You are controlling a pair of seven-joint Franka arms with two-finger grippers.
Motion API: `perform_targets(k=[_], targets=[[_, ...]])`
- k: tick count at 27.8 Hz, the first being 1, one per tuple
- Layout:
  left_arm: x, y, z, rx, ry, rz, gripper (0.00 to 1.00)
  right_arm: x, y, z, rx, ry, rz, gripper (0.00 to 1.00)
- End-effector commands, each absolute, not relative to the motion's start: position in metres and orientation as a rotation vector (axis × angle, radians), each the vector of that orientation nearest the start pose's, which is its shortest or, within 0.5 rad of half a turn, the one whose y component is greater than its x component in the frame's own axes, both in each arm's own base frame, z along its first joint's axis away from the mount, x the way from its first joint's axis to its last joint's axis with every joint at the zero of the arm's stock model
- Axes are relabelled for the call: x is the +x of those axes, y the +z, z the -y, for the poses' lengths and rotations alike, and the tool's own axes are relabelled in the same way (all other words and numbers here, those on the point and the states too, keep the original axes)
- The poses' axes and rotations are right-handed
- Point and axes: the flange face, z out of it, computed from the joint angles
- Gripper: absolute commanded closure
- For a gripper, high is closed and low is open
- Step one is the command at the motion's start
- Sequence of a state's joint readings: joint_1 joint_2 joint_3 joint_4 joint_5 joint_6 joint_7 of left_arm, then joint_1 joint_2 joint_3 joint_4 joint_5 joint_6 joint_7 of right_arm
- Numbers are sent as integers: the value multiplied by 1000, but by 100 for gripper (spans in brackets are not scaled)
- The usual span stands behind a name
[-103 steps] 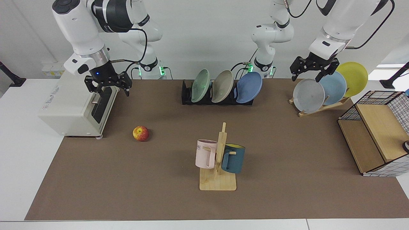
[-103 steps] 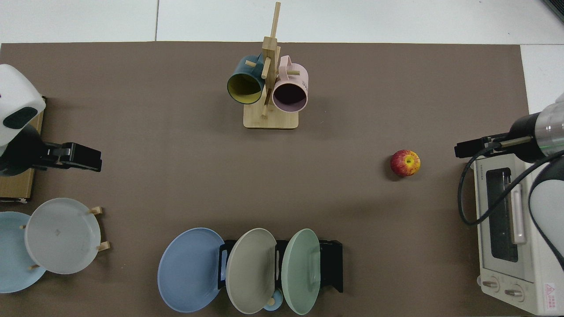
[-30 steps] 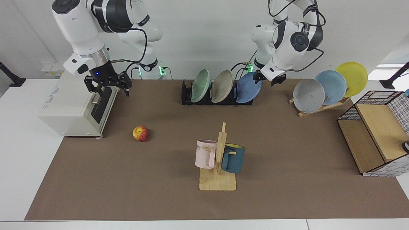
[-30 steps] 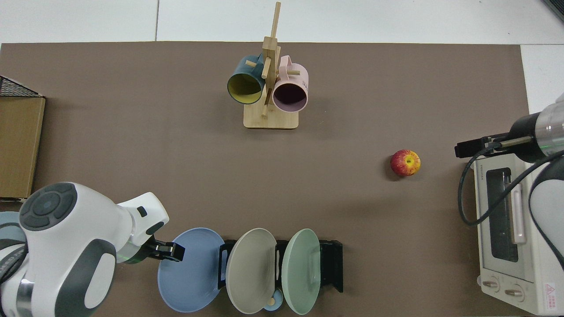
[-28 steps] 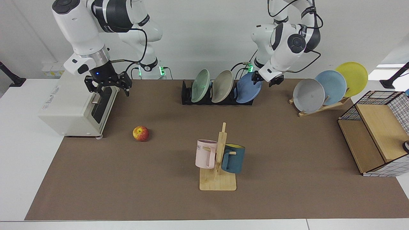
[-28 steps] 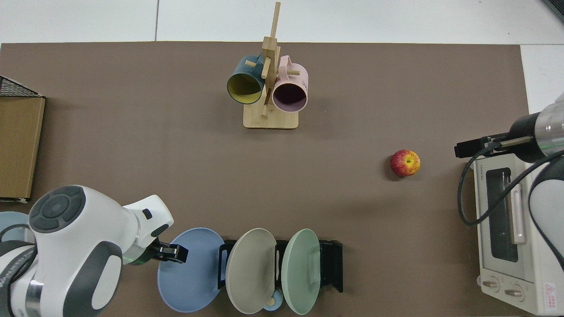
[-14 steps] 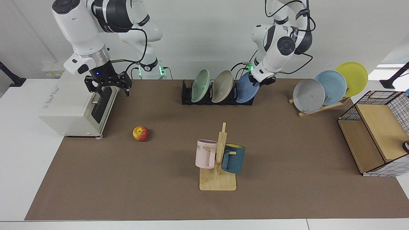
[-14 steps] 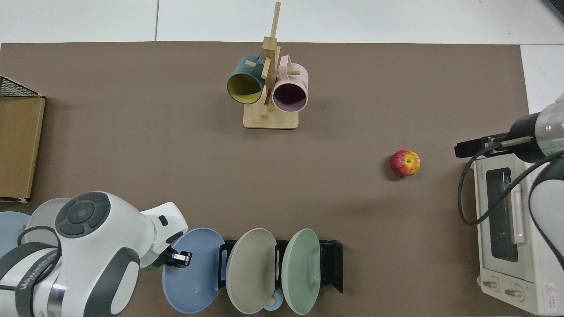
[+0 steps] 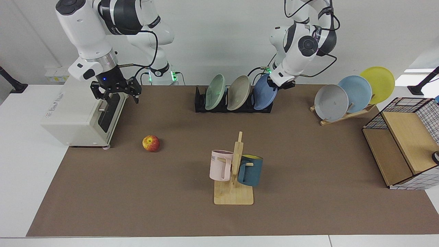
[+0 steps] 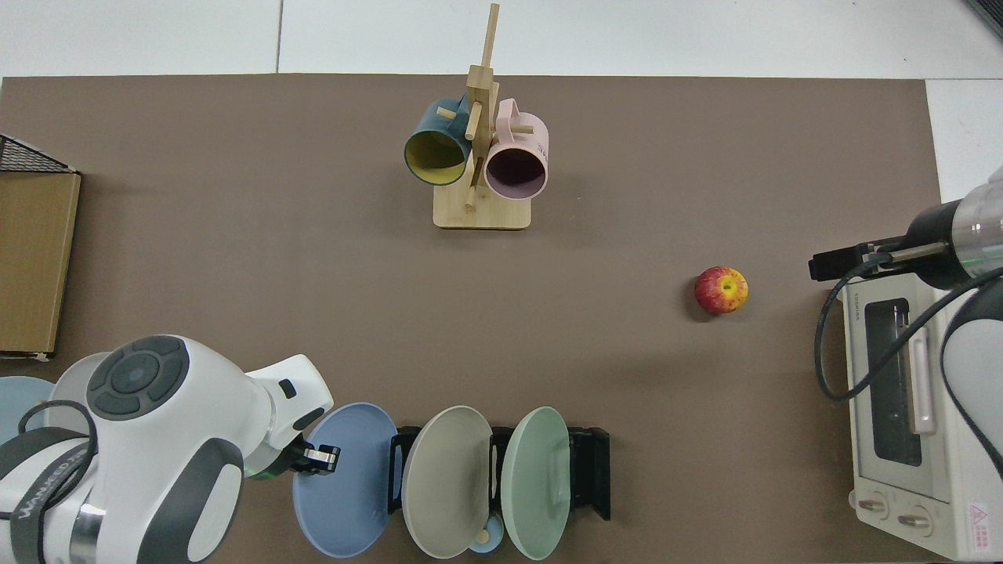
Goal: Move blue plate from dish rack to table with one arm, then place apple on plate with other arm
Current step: 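Reach the left gripper down to the blue plate's rim in the rack, then lift the blue plate out of the rack with the left gripper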
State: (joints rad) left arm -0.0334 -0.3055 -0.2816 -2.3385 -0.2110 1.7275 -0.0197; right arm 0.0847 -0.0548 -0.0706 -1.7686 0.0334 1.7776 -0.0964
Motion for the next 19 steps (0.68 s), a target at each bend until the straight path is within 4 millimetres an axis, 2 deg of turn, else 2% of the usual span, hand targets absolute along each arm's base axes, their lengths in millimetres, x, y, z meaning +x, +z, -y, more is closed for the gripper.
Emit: perform_targets(k=[1, 7, 12, 15, 19], targets=[[396, 460, 148, -3143, 515, -289, 98, 549, 580, -8, -3101, -102, 128, 0], [408, 488, 138, -3094, 413, -301, 100, 549, 580, -8, -3101, -102, 128, 0], [425, 514, 123, -3085, 303, -267, 100, 549, 580, -8, -3101, -102, 128, 0], [437, 522, 110, -3109, 255, -211, 100, 549, 580, -8, -3101, -102, 128, 0], [455, 522, 97, -3158, 198, -167, 100, 549, 580, -8, -3101, -102, 128, 0]])
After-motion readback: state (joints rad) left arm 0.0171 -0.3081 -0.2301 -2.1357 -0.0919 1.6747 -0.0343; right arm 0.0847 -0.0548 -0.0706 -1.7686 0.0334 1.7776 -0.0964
